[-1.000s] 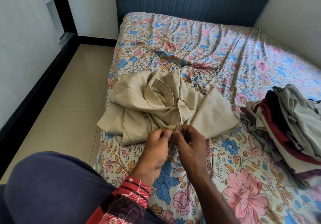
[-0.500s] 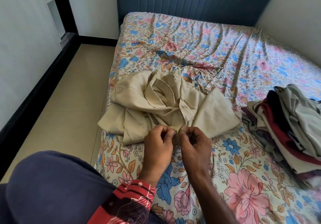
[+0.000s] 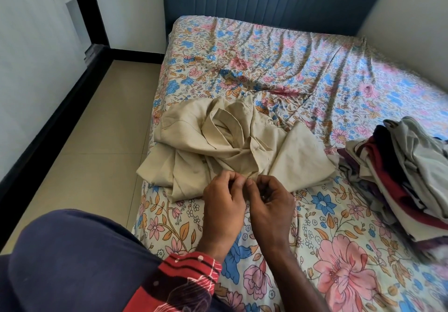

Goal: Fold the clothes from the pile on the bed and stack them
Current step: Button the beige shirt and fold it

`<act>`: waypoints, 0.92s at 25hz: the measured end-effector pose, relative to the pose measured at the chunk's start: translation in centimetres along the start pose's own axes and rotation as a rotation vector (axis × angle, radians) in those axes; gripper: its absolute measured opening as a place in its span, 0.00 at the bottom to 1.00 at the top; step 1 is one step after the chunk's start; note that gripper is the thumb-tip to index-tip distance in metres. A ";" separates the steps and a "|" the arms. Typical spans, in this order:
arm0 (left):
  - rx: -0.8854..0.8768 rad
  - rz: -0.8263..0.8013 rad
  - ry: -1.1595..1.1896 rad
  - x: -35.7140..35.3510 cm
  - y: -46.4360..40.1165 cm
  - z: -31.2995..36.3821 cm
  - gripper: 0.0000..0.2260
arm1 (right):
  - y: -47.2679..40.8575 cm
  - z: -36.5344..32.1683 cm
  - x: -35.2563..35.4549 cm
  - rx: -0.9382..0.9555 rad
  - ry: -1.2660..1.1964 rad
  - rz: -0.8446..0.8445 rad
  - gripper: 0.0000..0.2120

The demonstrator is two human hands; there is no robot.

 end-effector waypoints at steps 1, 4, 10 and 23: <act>0.069 -0.009 0.050 -0.1 0.0 -0.3 0.05 | 0.0 0.1 -0.1 -0.034 -0.027 -0.010 0.04; 0.219 -0.018 0.149 -0.1 0.1 -0.8 0.05 | 0.1 0.5 -0.4 -0.076 -0.059 -0.045 0.05; 0.056 0.040 0.056 0.2 0.0 0.0 0.05 | 0.2 0.6 -0.4 -0.010 -0.028 -0.052 0.05; 0.262 -0.095 0.170 0.3 -0.4 -1.1 0.06 | -0.4 0.0 0.2 0.079 0.018 -0.099 0.07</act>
Point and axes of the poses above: each hand's wrist, its own y-axis away from the middle knuckle, its own x-axis out of the back of the hand, z = x × y, the point moved 5 cm from there along -y, towards the middle knuckle, and after that the axes turned 13 degrees about z, right-handed, at the moved point
